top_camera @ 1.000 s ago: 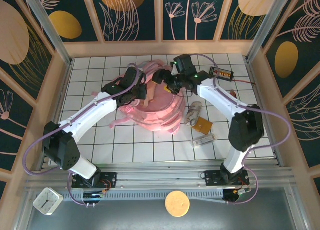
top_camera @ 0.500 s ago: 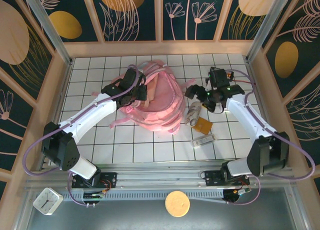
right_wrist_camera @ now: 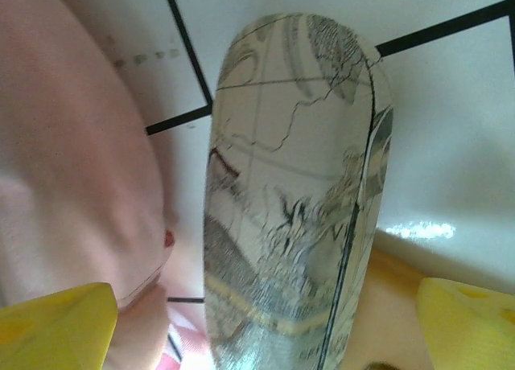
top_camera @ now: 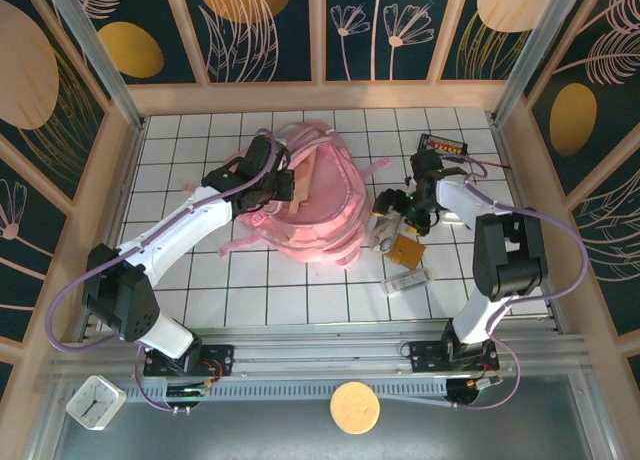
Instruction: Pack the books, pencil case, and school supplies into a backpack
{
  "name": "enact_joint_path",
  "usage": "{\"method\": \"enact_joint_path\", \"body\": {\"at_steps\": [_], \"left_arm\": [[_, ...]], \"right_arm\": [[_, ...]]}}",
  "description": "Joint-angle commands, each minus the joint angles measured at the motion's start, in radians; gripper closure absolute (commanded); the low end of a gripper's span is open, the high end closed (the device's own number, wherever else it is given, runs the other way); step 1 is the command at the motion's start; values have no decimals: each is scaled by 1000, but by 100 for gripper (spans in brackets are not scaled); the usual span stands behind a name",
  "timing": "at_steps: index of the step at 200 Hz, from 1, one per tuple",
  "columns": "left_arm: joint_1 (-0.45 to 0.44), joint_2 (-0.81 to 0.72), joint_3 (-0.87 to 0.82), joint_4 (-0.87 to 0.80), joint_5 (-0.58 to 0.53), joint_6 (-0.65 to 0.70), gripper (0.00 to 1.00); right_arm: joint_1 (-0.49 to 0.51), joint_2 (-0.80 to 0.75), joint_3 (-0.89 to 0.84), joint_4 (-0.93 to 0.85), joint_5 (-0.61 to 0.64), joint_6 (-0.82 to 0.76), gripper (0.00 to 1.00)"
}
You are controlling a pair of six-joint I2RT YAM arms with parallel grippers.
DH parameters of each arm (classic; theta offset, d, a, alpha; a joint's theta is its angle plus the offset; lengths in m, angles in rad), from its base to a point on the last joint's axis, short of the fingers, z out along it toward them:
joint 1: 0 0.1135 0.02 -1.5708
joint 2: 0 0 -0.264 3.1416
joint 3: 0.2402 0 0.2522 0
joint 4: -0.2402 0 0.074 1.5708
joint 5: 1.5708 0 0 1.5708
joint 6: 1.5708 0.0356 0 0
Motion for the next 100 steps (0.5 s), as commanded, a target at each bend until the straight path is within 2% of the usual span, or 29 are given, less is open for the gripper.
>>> {"method": "enact_joint_path", "body": {"at_steps": [1, 32, 75, 100], "left_arm": [[5, -38, 1, 93, 31, 7, 100], [5, -41, -10, 99, 33, 7, 100], [5, -33, -5, 105, 40, 9, 100], [5, -29, -4, 108, 51, 6, 100]], "right_arm": [[-4, 36, -8, 39, -6, -25, 5], [-9, 73, -10, 69, -10, -22, 8], [-18, 116, -7, 94, -14, -21, 23], [-21, 113, -5, 109, -11, -16, 27]]}}
